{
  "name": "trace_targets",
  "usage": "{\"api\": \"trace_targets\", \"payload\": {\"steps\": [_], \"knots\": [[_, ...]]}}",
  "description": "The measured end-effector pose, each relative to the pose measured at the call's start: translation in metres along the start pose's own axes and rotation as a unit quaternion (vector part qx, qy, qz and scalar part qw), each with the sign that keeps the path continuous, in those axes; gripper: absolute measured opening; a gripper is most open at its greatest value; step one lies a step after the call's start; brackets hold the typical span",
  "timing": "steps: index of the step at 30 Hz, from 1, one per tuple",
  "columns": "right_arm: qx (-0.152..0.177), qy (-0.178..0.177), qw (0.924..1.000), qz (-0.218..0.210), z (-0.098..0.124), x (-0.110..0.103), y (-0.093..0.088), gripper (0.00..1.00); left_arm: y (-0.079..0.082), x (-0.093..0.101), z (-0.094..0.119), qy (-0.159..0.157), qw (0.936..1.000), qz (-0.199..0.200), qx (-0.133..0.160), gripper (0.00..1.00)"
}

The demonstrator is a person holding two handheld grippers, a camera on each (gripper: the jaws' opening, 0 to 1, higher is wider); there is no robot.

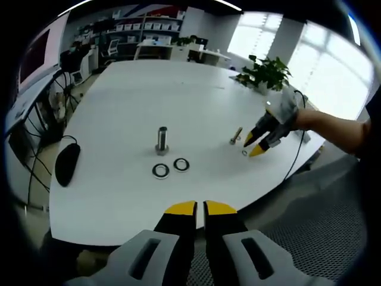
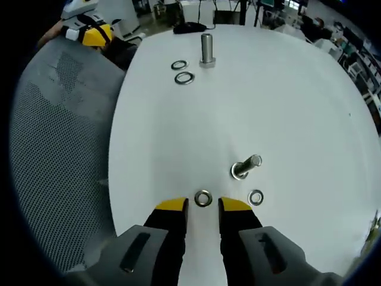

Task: Place the washer onto the threaded stud by aligning its center hole with the stud, sliding it down to the base, and recovering from edge contact or off-axis alignment until the washer reaches the visible bottom stop.

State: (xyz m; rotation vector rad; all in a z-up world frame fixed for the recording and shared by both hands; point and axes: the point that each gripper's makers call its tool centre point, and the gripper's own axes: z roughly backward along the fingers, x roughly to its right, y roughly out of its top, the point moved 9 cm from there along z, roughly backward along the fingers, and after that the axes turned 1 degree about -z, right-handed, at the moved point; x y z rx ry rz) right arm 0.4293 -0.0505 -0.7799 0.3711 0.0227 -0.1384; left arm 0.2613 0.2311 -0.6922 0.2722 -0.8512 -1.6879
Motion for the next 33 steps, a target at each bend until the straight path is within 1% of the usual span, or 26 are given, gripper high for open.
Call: {"api": "trace_targets", "payload": {"steps": [2,7,12,15,17,18,19,20,24,33], "knots": [[-0.008,-0.001,1.0000,0.001,-0.002,0.000,-0.001,0.22,0.000,0.000,0.000,0.000,1.0000,0.000,-0.001,0.02],[-0.009,-0.002,1.0000,0.003,-0.004,-0.002,0.000,0.21,0.000,0.000,0.000,0.002,1.0000,0.000,-0.002,0.02],[-0.012,-0.015,0.9996,0.023,-0.005,-0.001,0.002,0.20,0.000,0.000,0.000,0.001,1.0000,-0.001,-0.001,0.02],[-0.018,-0.016,0.9992,0.031,-0.005,-0.001,0.004,0.20,0.000,0.000,0.000,0.001,1.0000,0.000,-0.003,0.02],[-0.021,-0.014,0.9990,0.036,-0.005,-0.001,0.004,0.17,0.000,0.000,0.000,0.002,1.0000,0.000,-0.002,0.02],[-0.025,-0.015,0.9984,0.049,-0.005,0.000,0.005,0.15,0.000,0.000,0.000,0.002,1.0000,0.001,-0.002,0.02],[-0.026,-0.014,0.9982,0.052,-0.005,-0.001,0.005,0.15,0.000,0.000,0.000,0.002,1.0000,0.000,-0.002,0.02],[-0.029,-0.014,0.9984,0.048,-0.005,0.000,0.006,0.15,0.000,0.000,0.000,0.002,1.0000,0.000,-0.003,0.02],[-0.028,-0.016,0.9979,0.056,-0.005,-0.001,0.006,0.14,0.000,0.000,0.000,0.002,1.0000,0.000,-0.003,0.02],[-0.017,-0.005,0.9993,0.032,0.005,-0.001,0.001,0.13,0.000,-0.001,0.000,0.001,1.0000,0.000,-0.003,0.02]]}}
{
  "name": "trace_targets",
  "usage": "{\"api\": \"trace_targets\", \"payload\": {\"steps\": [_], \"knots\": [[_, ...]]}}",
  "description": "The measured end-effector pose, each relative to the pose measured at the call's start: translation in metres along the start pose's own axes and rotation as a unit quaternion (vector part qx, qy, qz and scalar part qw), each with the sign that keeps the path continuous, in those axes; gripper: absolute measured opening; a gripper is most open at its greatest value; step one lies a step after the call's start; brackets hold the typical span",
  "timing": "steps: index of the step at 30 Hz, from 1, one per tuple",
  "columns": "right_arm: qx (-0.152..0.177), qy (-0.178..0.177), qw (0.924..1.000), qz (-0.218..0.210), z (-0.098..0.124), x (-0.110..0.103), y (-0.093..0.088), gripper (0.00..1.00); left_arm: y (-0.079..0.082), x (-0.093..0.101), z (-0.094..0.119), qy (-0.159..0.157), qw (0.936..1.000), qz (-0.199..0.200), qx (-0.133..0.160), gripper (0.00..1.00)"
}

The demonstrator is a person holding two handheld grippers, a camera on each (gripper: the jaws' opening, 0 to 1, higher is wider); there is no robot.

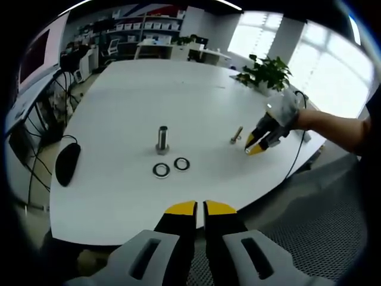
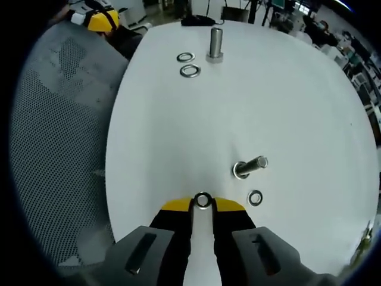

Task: Place the washer onto the threaded stud by aligning its center hole with the stud, sliding it down to the base, and recovering from edge contact or off-axis alignment until the washer reaches the visible bottom stop.

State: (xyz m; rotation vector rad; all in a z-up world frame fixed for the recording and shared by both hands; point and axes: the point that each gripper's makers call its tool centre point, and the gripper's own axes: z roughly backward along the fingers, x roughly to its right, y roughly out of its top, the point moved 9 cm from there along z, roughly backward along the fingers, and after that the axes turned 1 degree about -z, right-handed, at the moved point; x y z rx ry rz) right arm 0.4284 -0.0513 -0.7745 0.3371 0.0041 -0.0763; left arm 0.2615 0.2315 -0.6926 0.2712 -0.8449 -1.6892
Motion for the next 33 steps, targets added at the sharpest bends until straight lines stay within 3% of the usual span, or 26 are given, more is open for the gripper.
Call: {"api": "trace_targets", "payload": {"steps": [8,18,21,24,28,33], "knots": [[0.001,0.004,1.0000,0.007,0.009,0.000,0.003,0.13,0.000,0.000,0.000,0.000,1.0000,-0.001,0.001,0.02],[0.002,-0.010,0.9999,0.011,0.036,0.000,0.010,0.13,-0.001,0.001,0.001,-0.002,1.0000,-0.001,0.003,0.02],[-0.004,-0.011,0.9998,0.013,0.040,-0.001,0.011,0.13,-0.005,0.005,-0.001,-0.018,0.9997,0.009,-0.013,0.00],[-0.003,-0.013,0.9998,0.015,0.045,-0.002,0.015,0.13,-0.006,0.005,-0.001,-0.013,0.9998,-0.008,-0.013,0.01],[0.005,-0.016,0.9996,0.022,0.056,-0.006,0.024,0.13,-0.006,0.007,-0.001,-0.023,0.9996,-0.001,-0.012,0.01],[0.010,-0.017,0.9994,0.027,0.067,-0.007,0.034,0.13,-0.011,0.014,-0.005,-0.036,0.9985,-0.011,-0.040,0.01]]}}
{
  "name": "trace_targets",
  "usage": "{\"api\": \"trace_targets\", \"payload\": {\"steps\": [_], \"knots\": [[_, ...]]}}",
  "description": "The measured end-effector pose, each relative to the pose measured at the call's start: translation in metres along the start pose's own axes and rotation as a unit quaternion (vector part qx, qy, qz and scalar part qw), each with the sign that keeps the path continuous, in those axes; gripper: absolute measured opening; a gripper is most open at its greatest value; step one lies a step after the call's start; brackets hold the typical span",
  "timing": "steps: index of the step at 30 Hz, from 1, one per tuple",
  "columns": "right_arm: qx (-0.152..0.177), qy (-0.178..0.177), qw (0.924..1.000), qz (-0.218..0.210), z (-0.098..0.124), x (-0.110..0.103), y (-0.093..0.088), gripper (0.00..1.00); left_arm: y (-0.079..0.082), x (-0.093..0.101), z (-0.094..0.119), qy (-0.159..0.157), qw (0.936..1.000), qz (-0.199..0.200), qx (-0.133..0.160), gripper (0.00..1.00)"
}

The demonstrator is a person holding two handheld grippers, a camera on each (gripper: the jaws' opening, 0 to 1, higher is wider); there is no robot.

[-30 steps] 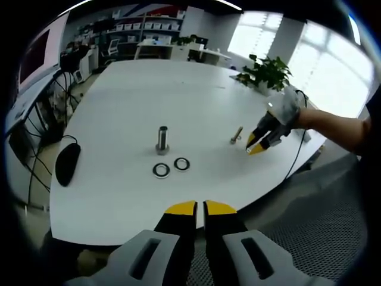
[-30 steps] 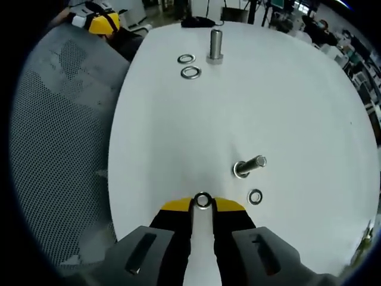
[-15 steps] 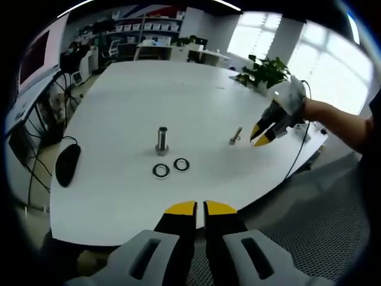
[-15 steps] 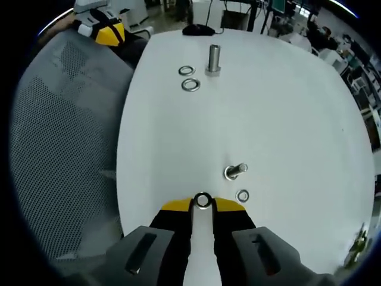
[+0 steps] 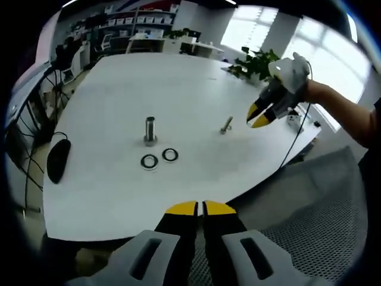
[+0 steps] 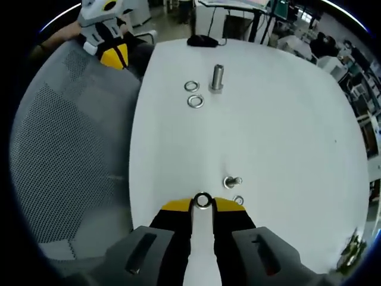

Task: Place the washer onto the threaded stud by aligning its center hole with the stud, sliding it down to the base, and recovering from edge contact or off-axis alignment until the washer reaches the visible bottom stop.

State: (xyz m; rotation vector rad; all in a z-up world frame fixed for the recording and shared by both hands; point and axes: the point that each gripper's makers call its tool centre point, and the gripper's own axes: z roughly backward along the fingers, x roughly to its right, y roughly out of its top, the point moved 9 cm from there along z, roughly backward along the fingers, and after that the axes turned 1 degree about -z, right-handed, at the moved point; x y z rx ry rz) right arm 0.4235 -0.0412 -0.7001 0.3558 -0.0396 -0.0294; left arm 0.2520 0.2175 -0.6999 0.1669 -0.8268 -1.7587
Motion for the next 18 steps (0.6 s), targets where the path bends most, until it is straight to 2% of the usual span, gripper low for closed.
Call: {"api": "trace_targets", "payload": {"steps": [5,11,18], "knots": [[0.000,-0.011,0.9999,0.002,0.013,0.004,0.009,0.13,-0.006,0.003,-0.003,-0.009,0.9994,-0.006,-0.034,0.01],[0.002,-0.017,0.9998,0.010,0.022,0.003,0.017,0.13,-0.010,0.006,-0.004,-0.019,0.9984,-0.014,-0.052,0.02],[-0.020,-0.016,0.9994,0.025,0.023,0.009,0.020,0.13,-0.012,0.006,-0.004,-0.022,0.9978,-0.015,-0.061,0.01]]}}
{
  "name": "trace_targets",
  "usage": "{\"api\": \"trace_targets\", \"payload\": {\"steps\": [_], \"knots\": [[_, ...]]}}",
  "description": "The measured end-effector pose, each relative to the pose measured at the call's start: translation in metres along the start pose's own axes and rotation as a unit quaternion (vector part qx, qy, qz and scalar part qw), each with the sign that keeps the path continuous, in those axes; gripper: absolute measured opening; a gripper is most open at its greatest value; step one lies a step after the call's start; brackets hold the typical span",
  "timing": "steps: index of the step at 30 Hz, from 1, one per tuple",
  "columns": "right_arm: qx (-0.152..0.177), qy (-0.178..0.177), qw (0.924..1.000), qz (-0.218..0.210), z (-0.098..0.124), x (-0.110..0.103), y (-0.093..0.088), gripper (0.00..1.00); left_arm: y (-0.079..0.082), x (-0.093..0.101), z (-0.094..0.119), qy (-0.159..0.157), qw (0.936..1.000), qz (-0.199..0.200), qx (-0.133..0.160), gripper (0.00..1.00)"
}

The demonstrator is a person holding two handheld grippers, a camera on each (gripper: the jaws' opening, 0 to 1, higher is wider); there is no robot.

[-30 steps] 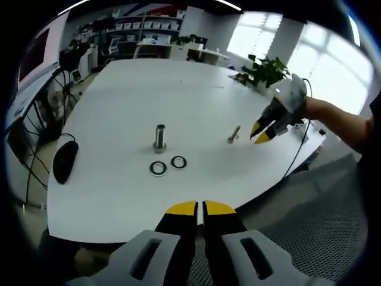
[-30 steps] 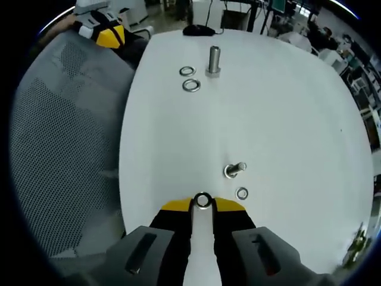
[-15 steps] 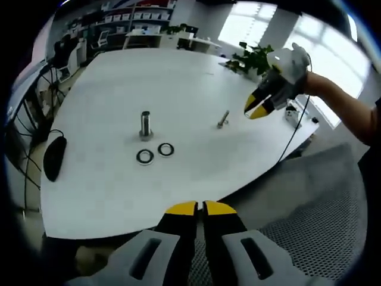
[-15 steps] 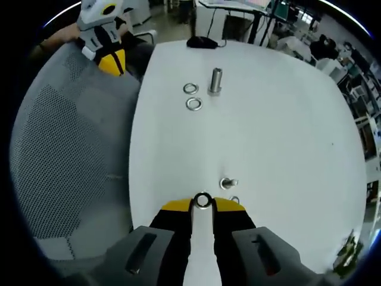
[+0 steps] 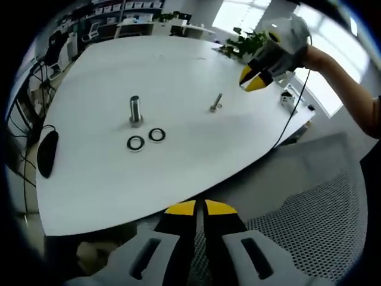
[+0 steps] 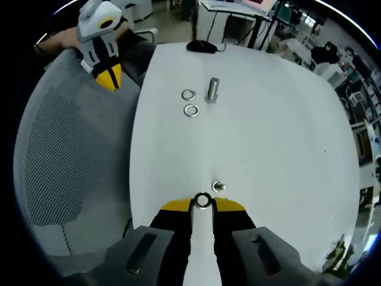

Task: Place the washer onto the threaded stud by aligning its center hole with the stud, sliding it down to the base, and recovering from edge contact or off-axis alignment until the washer reaches the visible bottom stop.

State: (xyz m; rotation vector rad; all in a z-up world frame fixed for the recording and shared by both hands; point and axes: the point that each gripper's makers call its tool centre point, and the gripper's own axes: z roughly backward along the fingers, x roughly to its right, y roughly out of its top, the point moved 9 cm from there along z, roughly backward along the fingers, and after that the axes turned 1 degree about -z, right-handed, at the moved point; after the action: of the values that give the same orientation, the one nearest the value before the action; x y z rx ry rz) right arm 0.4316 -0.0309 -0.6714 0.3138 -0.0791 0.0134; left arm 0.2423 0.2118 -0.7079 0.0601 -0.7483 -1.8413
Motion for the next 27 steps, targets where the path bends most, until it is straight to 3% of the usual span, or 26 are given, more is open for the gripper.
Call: {"api": "trace_targets", "payload": {"steps": [8,16,27], "knots": [[-0.019,0.002,0.9998,0.010,0.005,0.015,0.003,0.13,0.006,-0.002,0.002,0.003,0.9997,-0.003,0.025,0.01],[-0.025,0.005,0.9993,0.028,0.003,0.031,0.008,0.13,0.008,-0.005,0.003,0.011,0.9994,0.008,0.031,0.01],[-0.018,0.012,0.9987,0.046,-0.007,0.036,0.019,0.13,0.006,-0.005,0.002,0.012,0.9997,0.015,0.018,0.01]]}}
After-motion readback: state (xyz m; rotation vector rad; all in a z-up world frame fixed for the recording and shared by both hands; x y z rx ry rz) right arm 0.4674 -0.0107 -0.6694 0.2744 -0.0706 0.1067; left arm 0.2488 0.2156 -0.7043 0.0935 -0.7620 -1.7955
